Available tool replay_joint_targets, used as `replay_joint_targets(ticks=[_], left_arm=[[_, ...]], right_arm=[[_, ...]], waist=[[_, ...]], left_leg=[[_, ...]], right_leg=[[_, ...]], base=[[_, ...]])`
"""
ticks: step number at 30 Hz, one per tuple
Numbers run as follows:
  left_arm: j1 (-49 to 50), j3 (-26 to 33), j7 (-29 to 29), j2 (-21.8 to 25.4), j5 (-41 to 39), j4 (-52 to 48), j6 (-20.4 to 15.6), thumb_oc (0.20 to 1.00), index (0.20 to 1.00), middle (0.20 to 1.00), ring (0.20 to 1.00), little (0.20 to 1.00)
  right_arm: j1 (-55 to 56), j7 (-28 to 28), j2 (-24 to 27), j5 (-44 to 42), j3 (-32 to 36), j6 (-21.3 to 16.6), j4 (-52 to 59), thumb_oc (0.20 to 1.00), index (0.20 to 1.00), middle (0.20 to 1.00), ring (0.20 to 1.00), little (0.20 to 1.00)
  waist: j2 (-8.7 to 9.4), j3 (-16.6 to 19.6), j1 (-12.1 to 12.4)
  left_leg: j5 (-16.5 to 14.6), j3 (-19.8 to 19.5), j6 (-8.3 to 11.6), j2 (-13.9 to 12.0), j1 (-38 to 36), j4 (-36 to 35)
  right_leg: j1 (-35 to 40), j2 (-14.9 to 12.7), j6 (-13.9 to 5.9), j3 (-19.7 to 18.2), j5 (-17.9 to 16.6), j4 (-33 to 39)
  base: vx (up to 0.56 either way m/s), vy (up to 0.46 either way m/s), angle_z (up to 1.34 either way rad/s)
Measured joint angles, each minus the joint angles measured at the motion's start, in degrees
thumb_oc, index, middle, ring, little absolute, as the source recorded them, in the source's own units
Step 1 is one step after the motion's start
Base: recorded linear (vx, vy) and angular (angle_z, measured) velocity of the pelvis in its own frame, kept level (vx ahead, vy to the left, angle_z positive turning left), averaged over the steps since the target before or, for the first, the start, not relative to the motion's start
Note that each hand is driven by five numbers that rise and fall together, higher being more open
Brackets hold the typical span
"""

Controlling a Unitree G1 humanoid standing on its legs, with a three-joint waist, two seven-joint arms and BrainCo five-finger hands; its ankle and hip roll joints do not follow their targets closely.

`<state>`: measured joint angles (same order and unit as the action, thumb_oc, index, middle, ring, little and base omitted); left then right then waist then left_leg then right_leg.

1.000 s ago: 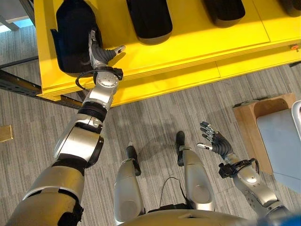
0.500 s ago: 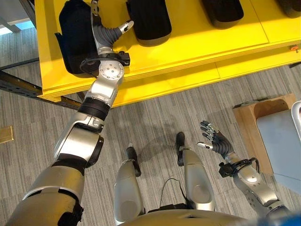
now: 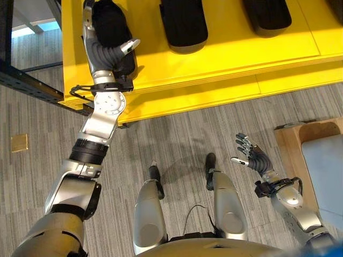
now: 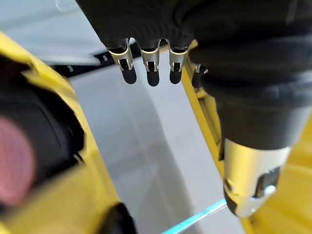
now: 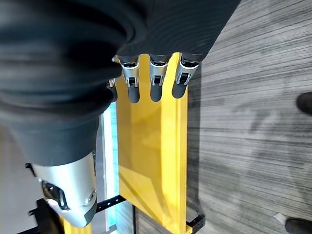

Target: Move parts from the plastic box to the shelf.

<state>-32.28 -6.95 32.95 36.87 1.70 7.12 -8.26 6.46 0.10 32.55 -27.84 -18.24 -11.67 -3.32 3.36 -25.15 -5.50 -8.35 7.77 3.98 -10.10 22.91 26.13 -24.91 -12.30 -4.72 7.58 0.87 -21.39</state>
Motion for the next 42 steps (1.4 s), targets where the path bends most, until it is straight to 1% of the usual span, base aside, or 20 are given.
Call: replay_joint_targets(ticks=[3,4,5,6,8,12,14,15,16,18,24,29,32,38,42], left_arm=[[8.0,3.2,-2.3,2.6,7.1,-4.2,0.6,1.0,1.0,1.0,1.0,1.0],[10.5,4.5,-3.3,2.8,8.9,-5.4,0.7,1.0,1.0,1.0,1.0,1.0],[16.6,6.8,-4.5,3.3,13.6,-10.3,1.3,1.0,1.0,1.0,1.0,1.0],[18.9,7.2,-5.6,3.4,15.9,-11.8,1.2,1.0,1.0,1.0,1.0,1.0],[21.1,7.9,-6.2,3.5,18.0,-13.3,1.2,1.0,1.0,1.0,1.0,1.0],[23.7,8.8,-8.5,4.7,22.7,-15.1,1.1,1.0,1.0,1.0,1.0,1.0],[26.2,9.3,-9.3,5.5,24.9,-17.3,0.4,1.0,1.0,1.0,1.0,1.0],[28.5,9.3,-10.6,6.9,26.9,-18.4,-0.4,1.0,1.0,1.0,1.0,1.0],[29.9,9.3,-11.2,7.4,27.2,-18.9,-1.2,1.0,1.0,1.0,1.0,1.0],[31.2,9.4,-12.2,7.4,27.2,-18.9,-1.3,1.0,1.0,1.0,1.0,1.0],[36.3,9.1,-15.5,7.4,27.2,-18.9,-2.2,1.0,1.0,1.0,1.0,1.0],[36.3,7.3,-17.4,7.1,27.2,-18.9,-2.3,1.0,1.0,1.0,1.0,1.0],[36.2,4.6,-19.2,7.1,27.2,-18.9,-2.4,1.0,1.0,1.0,1.0,1.0],[34.6,3.1,-19.4,6.7,27.3,-17.7,-2.2,1.0,1.0,1.0,1.0,1.0],[33.1,1.3,-19.4,6.6,29.2,-15.6,-1.9,1.0,1.0,1.0,1.0,1.0]], right_arm=[[0.0,0.6,-0.1,0.0,0.7,0.0,0.0,1.0,1.0,1.0,1.0,1.0],[0.0,0.9,-0.2,0.0,1.2,0.0,0.0,1.0,1.0,1.0,1.0,1.0],[0.1,1.0,-0.4,0.0,2.2,0.1,0.1,1.0,1.0,1.0,1.0,1.0],[0.2,1.0,-0.3,0.0,2.3,0.1,0.1,1.0,1.0,1.0,1.0,1.0],[-0.1,1.4,-0.3,0.0,2.6,0.1,0.4,1.0,1.0,1.0,1.0,1.0],[-0.3,2.0,-0.3,0.0,3.8,0.4,1.5,1.0,1.0,1.0,1.0,1.0],[-0.3,2.0,-0.3,0.0,4.2,0.5,1.8,1.0,1.0,1.0,1.0,1.0],[-0.2,2.0,-0.3,0.1,4.1,0.7,1.9,1.0,1.0,1.0,1.0,1.0],[0.0,2.0,-0.3,0.1,4.2,0.7,2.0,1.0,1.0,1.0,1.0,1.0],[0.0,2.1,-0.3,0.1,4.1,0.7,2.0,1.0,1.0,1.0,1.0,1.0],[0.2,2.3,-0.1,0.5,4.2,0.9,2.3,1.0,1.0,1.0,1.0,1.0],[0.4,2.6,0.0,0.7,4.2,1.0,2.3,1.0,1.0,1.0,1.0,1.0],[0.7,2.6,0.0,1.7,4.6,1.2,2.3,1.0,1.0,1.0,1.0,1.0],[1.3,2.4,0.0,2.2,4.9,1.3,2.4,1.0,1.0,1.0,1.0,1.0],[1.4,2.0,0.0,2.2,5.0,1.3,2.4,1.0,1.0,1.0,1.0,1.0]], waist=[[-0.18,-0.1,0.4],[-0.47,-0.2,0.9],[-1.16,-0.5,1.3],[-1.35,-0.5,1.7],[-1.84,-0.3,2.5],[-1.84,-0.2,2.8],[-1.85,-0.2,2.8],[-1.85,-0.2,2.9],[-1.85,-0.2,2.9],[-1.86,-0.2,3.4],[-1.96,-0.2,3.3],[-1.97,-0.2,3.3],[-1.98,-0.3,3.1],[-2.06,-0.3,2.9],[-2.06,-0.3,2.7]], left_leg=[[0.0,-0.1,0.0,0.0,-0.1,0.0],[0.0,-0.1,-0.01,0.0,-0.2,0.0],[0.0,-0.3,-0.02,0.1,-1.0,-0.2],[-0.1,-0.3,0.01,0.2,-1.8,-0.3],[-0.1,-0.8,-0.09,0.2,-2.0,-0.7],[0.1,-1.2,0.03,0.2,-2.1,-1.0],[0.2,-1.2,0.15,0.2,-2.3,-1.1],[0.4,-1.2,0.49,0.2,-2.5,-1.2],[0.4,-1.2,0.6,0.2,-2.7,-1.4],[0.6,-1.3,0.7,0.2,-2.9,-1.6],[0.7,-1.9,0.63,0.3,-3.8,-2.3],[0.7,-2.2,0.67,0.4,-3.8,-2.1],[0.7,-2.2,0.7,0.4,-3.8,-2.1],[0.7,-2.2,0.73,0.3,-3.5,-2.0],[0.7,-2.2,0.73,0.3,-2.7,-1.7]], right_leg=[[0.1,0.0,0.01,0.1,0.0,0.0],[0.4,0.0,-0.04,0.1,0.1,-0.1],[1.2,-0.2,-0.2,0.4,0.6,-0.3],[1.6,-0.3,-0.07,0.5,1.1,-0.6],[1.8,-0.3,0.33,0.9,1.7,-0.9],[1.7,-0.3,0.54,1.1,2.0,-1.6],[1.8,-0.3,0.44,1.2,1.9,-1.9],[1.8,-0.3,0.49,1.2,2.0,-2.2],[1.8,-0.4,0.51,1.2,2.1,-2.4],[1.9,-0.4,0.53,1.3,2.4,-2.7],[2.8,-0.5,0.63,1.8,3.2,-2.9],[2.8,-0.7,0.71,2.0,3.5,-3.5],[2.8,-0.7,0.7,2.0,3.6,-3.5],[2.5,-0.7,0.72,2.0,3.7,-3.7],[1.7,-0.7,0.72,2.0,3.6,-3.8]], base=[[0.0,0.0,0.0],[-0.01,-0.022,0.05],[-0.02,-0.013,0.07],[0.0,-0.023,0.07],[0.0,-0.011,0.11],[-0.01,-0.007,0.04],[-0.02,-0.013,0.0],[0.0,0.0,0.0],[0.0,0.0,0.0],[-0.01,-0.008,0.02],[-0.02,-0.011,0.04],[-0.01,-0.005,0.02],[0.0,0.0,0.0],[0.0,0.0,0.0],[0.0,0.0,0.0]])
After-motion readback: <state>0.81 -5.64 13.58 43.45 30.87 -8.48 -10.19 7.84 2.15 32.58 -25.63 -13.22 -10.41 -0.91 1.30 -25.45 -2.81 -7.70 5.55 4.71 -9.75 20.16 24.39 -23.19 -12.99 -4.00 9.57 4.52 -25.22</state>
